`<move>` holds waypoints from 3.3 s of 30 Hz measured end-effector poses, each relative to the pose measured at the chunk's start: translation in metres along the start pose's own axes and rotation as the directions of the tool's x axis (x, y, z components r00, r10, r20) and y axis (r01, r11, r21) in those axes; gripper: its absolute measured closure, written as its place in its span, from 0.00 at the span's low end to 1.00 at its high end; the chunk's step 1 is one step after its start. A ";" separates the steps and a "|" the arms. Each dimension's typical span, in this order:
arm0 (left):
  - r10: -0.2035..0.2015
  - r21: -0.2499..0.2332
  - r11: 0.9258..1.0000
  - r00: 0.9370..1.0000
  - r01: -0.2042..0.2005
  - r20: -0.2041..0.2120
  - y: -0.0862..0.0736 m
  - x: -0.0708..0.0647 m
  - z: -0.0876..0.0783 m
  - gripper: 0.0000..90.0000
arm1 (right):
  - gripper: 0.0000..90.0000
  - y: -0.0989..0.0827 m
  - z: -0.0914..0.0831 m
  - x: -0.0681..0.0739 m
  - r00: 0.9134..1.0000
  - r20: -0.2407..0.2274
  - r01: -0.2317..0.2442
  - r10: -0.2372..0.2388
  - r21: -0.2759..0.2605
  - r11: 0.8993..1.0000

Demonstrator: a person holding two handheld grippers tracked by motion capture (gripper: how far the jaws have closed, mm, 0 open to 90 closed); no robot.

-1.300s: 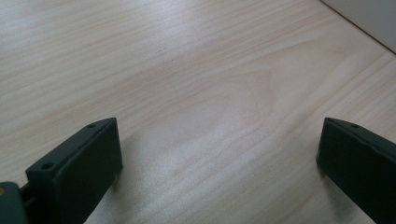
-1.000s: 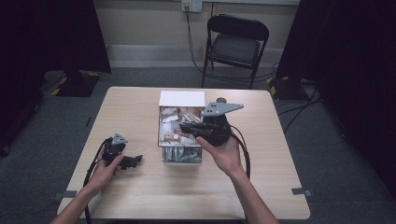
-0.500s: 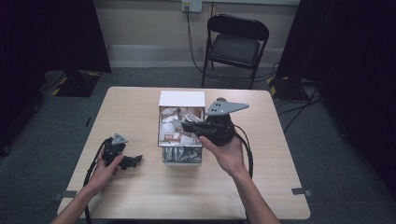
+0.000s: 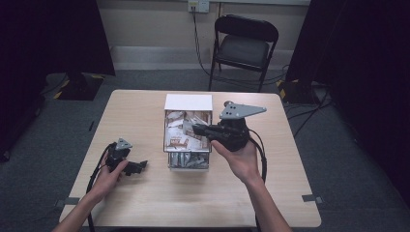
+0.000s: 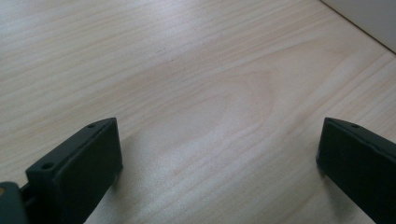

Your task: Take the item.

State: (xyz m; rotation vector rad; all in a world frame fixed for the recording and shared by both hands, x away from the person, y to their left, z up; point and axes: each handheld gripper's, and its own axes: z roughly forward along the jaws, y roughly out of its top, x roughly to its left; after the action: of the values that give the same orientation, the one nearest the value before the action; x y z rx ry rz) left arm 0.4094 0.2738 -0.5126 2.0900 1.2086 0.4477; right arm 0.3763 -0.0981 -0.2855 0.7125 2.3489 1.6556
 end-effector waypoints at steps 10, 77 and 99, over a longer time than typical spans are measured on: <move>-0.007 -0.005 1.000 1.000 0.007 0.000 0.000 0.000 0.000 0.00 | 1.00 0.003 -0.014 0.000 1.000 0.021 0.000 0.001 -0.025 1.000; -0.001 0.000 1.000 1.000 0.001 0.000 0.000 0.000 0.000 0.00 | 1.00 -0.034 -0.066 -0.061 0.968 0.206 -0.138 0.142 -0.035 0.990; -0.001 -0.001 1.000 1.000 0.001 0.000 0.000 0.000 0.000 0.00 | 1.00 -0.074 -0.037 -0.089 0.954 0.242 -0.201 0.179 0.067 0.977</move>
State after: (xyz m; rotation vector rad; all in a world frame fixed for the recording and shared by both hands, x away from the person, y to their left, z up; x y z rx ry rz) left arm 0.4093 0.2737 -0.5126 2.0886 1.2099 0.4478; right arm 0.4175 -0.1911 -0.3515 1.1191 2.2581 1.4460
